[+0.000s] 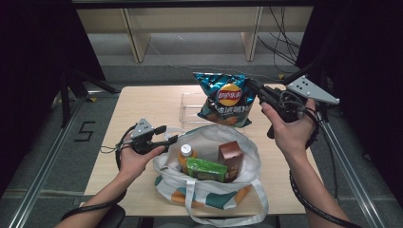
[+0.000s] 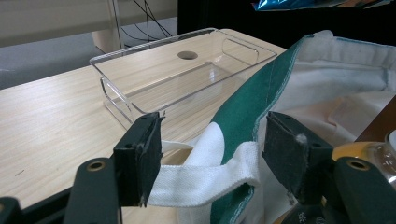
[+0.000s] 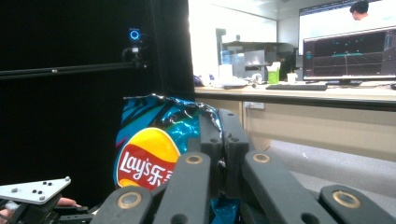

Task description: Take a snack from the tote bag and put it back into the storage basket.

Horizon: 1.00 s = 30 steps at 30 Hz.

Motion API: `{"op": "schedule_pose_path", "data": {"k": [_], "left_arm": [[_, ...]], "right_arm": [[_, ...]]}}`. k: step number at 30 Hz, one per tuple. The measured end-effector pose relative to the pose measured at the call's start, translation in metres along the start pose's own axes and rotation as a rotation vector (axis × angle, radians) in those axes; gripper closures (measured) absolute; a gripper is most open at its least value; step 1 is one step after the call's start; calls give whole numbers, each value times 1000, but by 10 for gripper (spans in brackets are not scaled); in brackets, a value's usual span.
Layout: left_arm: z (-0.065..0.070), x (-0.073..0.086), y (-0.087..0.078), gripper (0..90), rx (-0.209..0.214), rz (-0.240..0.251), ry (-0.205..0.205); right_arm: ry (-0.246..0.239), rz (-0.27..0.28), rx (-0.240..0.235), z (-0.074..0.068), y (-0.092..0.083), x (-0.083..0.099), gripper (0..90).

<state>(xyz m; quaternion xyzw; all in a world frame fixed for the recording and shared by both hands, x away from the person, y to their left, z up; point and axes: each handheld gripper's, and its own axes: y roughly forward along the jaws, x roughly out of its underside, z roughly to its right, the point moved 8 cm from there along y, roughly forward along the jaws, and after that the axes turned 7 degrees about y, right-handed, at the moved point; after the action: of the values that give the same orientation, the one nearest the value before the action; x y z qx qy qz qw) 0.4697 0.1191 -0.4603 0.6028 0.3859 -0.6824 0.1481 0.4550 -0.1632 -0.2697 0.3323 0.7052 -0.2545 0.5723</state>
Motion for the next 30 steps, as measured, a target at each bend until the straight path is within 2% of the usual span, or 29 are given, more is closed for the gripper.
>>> {"op": "schedule_pose_path", "data": {"k": [3, 4, 5, 11, 15, 18, 22, 30], "left_arm": [[0, 0, 0, 362, -2, 2, -6], [-1, 0, 0, 362, -1, 2, 1], [-1, 0, 0, 362, -2, 3, 0], [-1, 0, 0, 362, -7, 3, 0], [-1, 0, 0, 362, -4, 2, 0], [-2, 0, 0, 362, -5, 3, -2], [-3, 0, -1, 362, -8, 5, -6], [-3, 0, -1, 361, -9, 7, -6]], "right_arm": [[-3, 15, 4, 2, 2, -1, 900], [19, 8, 6, 1, 2, 0, 900], [5, 21, 8, 2, 3, -1, 900], [12, 5, 18, 5, 5, -1, 900], [5, 23, 22, 7, 7, -6, 900], [15, 25, 28, 9, 9, -7, 900], [3, 19, 37, 13, 10, -7, 900], [18, 22, 47, 17, 12, -8, 900]]}}
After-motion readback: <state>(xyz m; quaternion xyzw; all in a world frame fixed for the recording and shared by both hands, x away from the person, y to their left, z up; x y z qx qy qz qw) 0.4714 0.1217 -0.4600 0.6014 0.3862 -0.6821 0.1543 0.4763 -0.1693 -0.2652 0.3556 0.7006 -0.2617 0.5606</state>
